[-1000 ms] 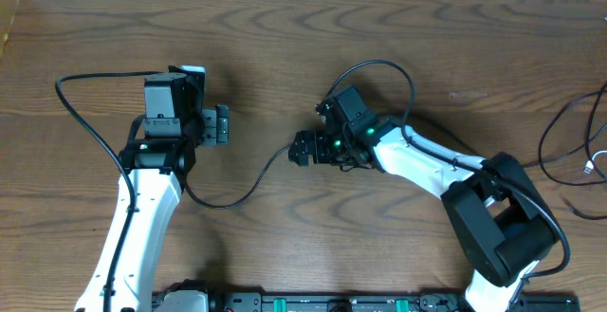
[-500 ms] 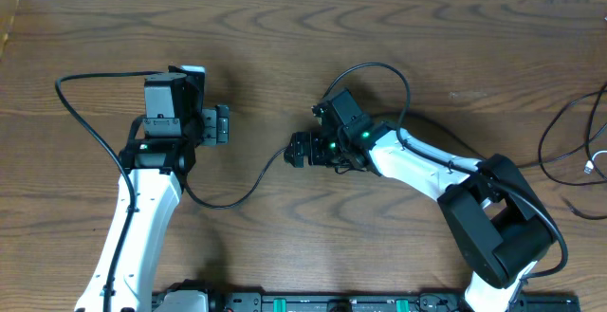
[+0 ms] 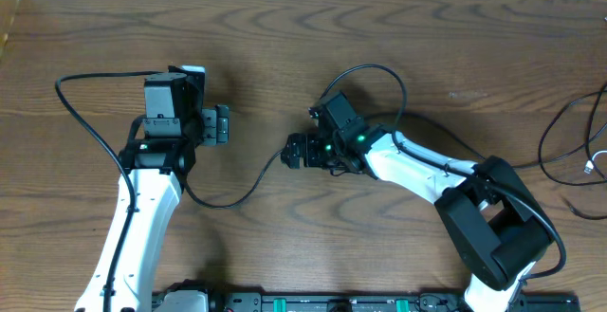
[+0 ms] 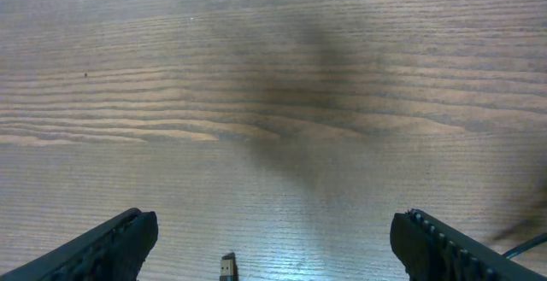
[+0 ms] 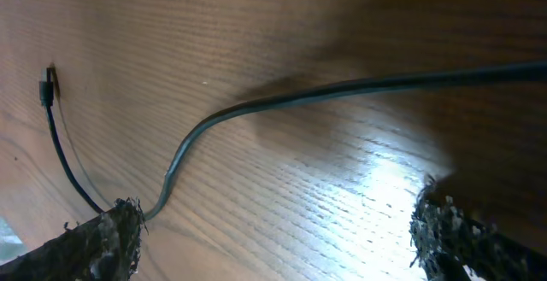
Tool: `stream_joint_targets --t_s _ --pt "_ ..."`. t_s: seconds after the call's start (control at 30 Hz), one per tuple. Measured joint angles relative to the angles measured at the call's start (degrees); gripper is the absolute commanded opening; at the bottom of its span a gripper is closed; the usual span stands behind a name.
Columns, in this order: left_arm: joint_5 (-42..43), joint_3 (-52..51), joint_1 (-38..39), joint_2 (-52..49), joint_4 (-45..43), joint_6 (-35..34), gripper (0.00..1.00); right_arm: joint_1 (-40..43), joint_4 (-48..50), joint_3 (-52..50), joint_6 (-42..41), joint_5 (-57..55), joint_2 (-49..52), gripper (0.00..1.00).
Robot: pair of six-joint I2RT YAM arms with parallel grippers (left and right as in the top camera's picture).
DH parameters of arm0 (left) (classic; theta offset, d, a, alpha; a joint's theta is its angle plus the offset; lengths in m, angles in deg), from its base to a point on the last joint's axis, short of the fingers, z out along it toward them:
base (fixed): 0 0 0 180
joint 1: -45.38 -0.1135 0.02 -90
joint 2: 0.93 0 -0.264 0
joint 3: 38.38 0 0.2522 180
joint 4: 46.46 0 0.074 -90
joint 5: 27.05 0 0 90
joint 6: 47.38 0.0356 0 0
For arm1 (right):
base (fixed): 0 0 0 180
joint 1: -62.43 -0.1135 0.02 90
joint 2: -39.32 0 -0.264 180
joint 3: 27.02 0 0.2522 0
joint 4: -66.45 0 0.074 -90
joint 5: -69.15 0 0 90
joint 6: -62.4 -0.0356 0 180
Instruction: Untangle cables
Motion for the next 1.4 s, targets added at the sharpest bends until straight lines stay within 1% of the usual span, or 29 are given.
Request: stream_joint_targets --t_s 0.37,0.77,1.4 --pt "0.0 0.0 0.0 0.0 0.0 0.0 0.92 -2.0 1.7 0.0 -2.1 -1.3 0.2 0.99" --pt "0.0 0.0 0.0 0.0 0.0 0.0 0.92 -4.0 3.8 0.0 -7.4 -4.4 0.4 0.99" --pt "0.0 0.0 0.0 0.0 0.0 0.0 0.92 -8.8 4.7 0.0 -18.0 -15.1 0.4 0.99"
